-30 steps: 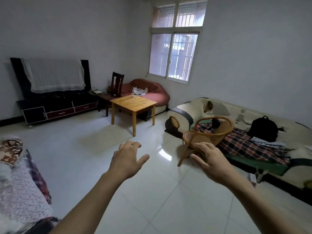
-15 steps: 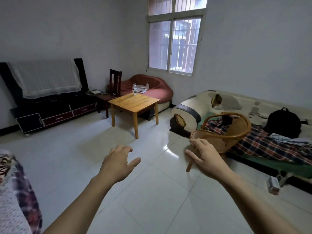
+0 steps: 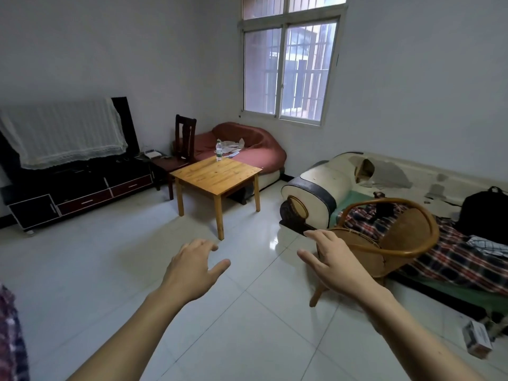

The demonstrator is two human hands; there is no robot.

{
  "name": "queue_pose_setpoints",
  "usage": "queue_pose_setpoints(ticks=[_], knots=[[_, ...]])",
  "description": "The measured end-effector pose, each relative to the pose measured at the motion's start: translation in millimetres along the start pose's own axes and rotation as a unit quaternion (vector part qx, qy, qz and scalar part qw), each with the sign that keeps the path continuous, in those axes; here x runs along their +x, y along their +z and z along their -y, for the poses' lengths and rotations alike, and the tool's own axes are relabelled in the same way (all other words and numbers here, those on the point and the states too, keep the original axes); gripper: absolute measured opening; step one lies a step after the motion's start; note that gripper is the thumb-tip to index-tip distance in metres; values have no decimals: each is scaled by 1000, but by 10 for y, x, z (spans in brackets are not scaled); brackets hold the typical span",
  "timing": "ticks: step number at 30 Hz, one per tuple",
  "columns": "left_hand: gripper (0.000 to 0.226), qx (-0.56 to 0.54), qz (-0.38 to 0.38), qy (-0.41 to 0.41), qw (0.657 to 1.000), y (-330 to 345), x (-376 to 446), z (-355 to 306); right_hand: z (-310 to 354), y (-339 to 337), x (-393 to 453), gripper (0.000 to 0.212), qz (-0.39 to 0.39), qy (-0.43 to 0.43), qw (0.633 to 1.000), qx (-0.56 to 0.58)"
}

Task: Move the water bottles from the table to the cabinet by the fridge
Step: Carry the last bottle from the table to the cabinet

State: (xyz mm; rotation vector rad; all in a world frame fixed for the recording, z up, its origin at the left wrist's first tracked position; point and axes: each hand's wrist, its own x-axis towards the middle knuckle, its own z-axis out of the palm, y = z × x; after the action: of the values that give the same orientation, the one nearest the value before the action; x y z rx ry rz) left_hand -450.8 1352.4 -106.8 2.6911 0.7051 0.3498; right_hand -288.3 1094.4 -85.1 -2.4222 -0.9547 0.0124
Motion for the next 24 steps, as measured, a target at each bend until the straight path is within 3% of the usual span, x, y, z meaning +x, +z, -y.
queue_pose_setpoints(ticks=[8, 13, 24], knots=[[57, -2, 27, 17, 999, 317, 1400, 302, -47, 222, 1220, 81, 1, 10, 999, -44], [51, -6, 14, 51, 999, 306, 2427, 418, -47, 222, 2120, 62, -12, 22, 997, -75], [54, -11, 55, 44, 997, 793, 4113, 582, -730, 576, 3707, 75, -3, 45, 997, -58]])
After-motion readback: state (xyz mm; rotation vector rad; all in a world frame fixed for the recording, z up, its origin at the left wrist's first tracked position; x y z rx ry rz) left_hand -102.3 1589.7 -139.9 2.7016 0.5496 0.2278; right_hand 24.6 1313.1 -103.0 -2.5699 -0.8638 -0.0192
